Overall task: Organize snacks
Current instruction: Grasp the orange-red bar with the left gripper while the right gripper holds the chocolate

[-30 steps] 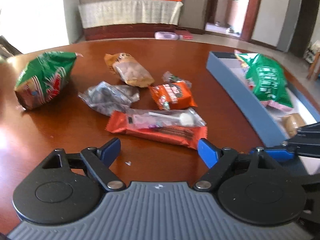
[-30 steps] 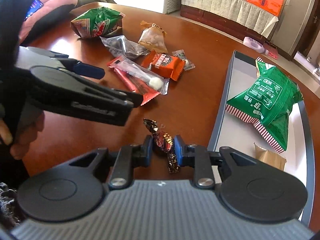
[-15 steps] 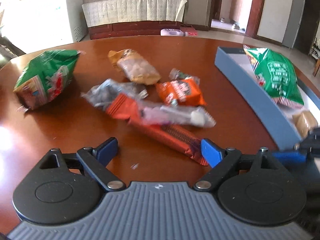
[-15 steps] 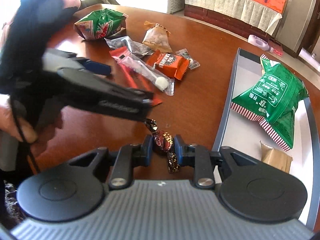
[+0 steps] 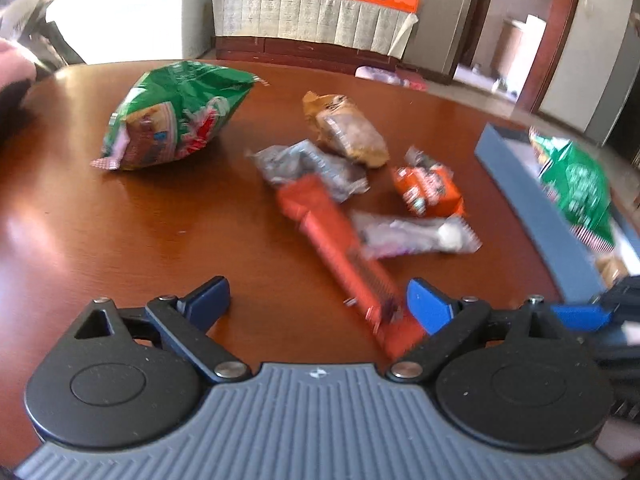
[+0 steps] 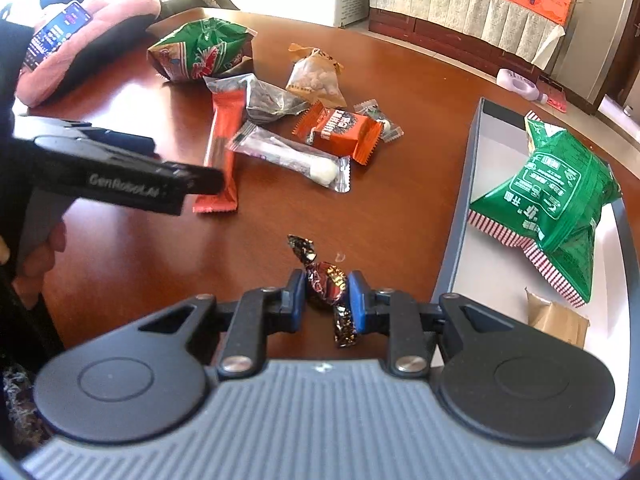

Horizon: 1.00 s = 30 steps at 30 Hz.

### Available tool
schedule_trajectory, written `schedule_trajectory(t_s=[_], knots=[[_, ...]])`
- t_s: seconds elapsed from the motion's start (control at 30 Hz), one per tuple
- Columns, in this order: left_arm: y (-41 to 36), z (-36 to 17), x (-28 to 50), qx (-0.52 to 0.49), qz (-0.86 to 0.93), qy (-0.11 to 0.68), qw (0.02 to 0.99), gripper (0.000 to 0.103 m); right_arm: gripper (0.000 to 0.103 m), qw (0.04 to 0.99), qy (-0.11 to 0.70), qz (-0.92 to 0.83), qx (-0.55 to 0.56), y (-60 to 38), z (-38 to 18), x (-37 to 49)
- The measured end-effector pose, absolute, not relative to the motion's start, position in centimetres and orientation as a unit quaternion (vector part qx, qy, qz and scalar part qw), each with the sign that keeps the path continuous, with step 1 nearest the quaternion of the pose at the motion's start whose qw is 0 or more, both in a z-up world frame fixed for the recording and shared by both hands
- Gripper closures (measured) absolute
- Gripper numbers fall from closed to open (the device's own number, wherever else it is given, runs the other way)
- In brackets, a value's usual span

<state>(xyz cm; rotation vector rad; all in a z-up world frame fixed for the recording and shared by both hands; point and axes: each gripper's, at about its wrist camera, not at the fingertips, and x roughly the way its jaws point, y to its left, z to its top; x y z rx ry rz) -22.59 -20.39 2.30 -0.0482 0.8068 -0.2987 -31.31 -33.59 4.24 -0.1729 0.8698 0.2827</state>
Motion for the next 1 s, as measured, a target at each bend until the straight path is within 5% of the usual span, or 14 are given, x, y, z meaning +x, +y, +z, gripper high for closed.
schedule_trajectory(t_s=[0.53,0.87,1.0], knots=[[-21.3,1.2,-22.4,0.042,-0.123,0.374,0.918,0.01,0.076,0.896,0.413,0.137,-0.088,-32.7,4.2,-31.1],[-21.4,1.7,-22.6,0.045,-0.158,0.361,0.918,0.06,0.076,0.898,0.412,0.133,-0.083,-32.3,4.1,-31.0],[-21.1,1.8,-22.6,0.034,-0.164,0.362,0.917,0.071,0.076,0.898,0.411,0.132,-0.087,-32.1,4.1,-31.0]])
